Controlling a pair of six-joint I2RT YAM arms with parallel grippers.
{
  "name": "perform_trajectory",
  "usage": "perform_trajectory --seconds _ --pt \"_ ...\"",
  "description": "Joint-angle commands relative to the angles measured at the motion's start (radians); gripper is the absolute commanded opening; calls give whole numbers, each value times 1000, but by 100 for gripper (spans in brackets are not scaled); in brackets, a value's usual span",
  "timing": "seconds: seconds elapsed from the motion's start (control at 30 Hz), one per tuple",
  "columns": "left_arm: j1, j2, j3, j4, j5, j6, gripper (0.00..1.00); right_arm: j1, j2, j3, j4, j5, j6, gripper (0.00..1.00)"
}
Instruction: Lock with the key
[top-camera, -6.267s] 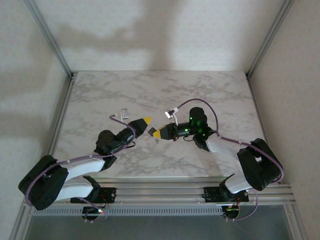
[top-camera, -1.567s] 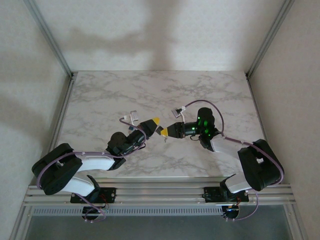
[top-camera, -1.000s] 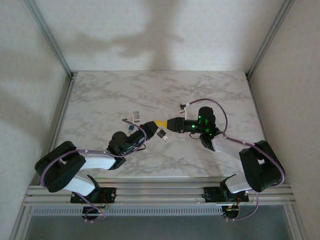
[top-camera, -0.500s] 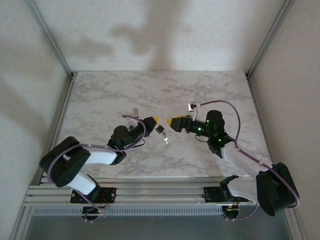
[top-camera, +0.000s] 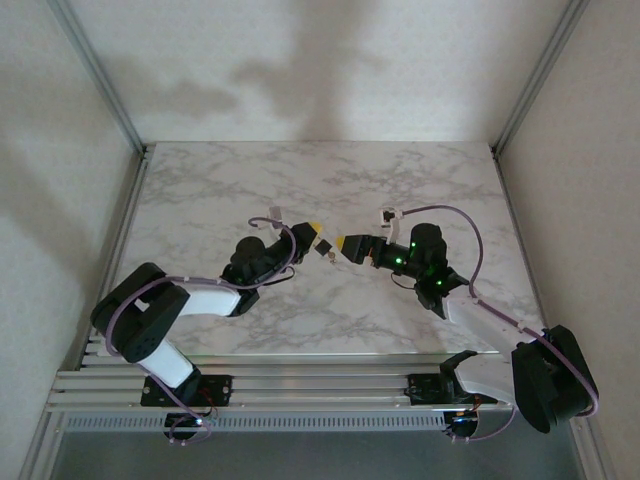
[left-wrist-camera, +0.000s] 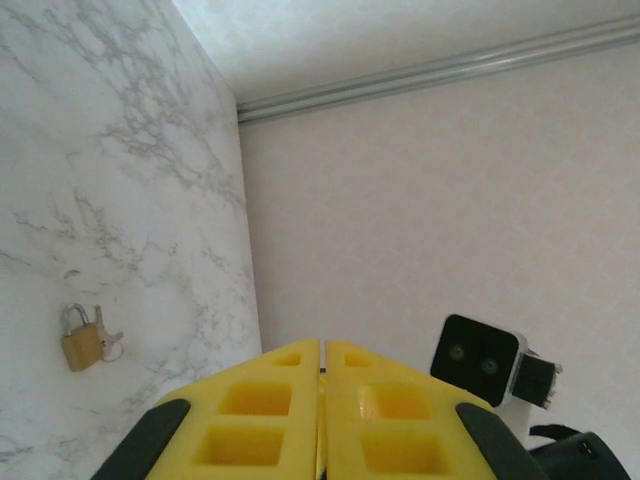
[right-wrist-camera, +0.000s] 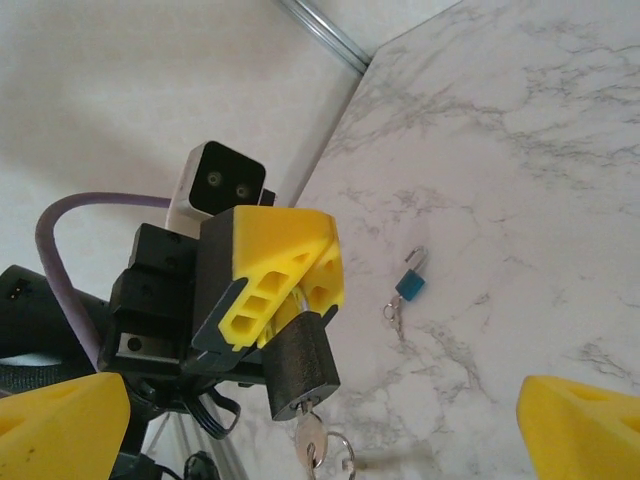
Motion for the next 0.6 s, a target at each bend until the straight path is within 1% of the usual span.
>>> perform_trajectory --seconds 0.0,0.2,0.57 --pt "14 24 39 37 33 -30 0 -9 -3 -13 -9 43 21 99" --pt "24 48 64 32 38 -32 0 -13 32 -2 0 21 48 99" --pt "39 66 75 29 35 -38 0 -15 78 -20 82 3 94 99"
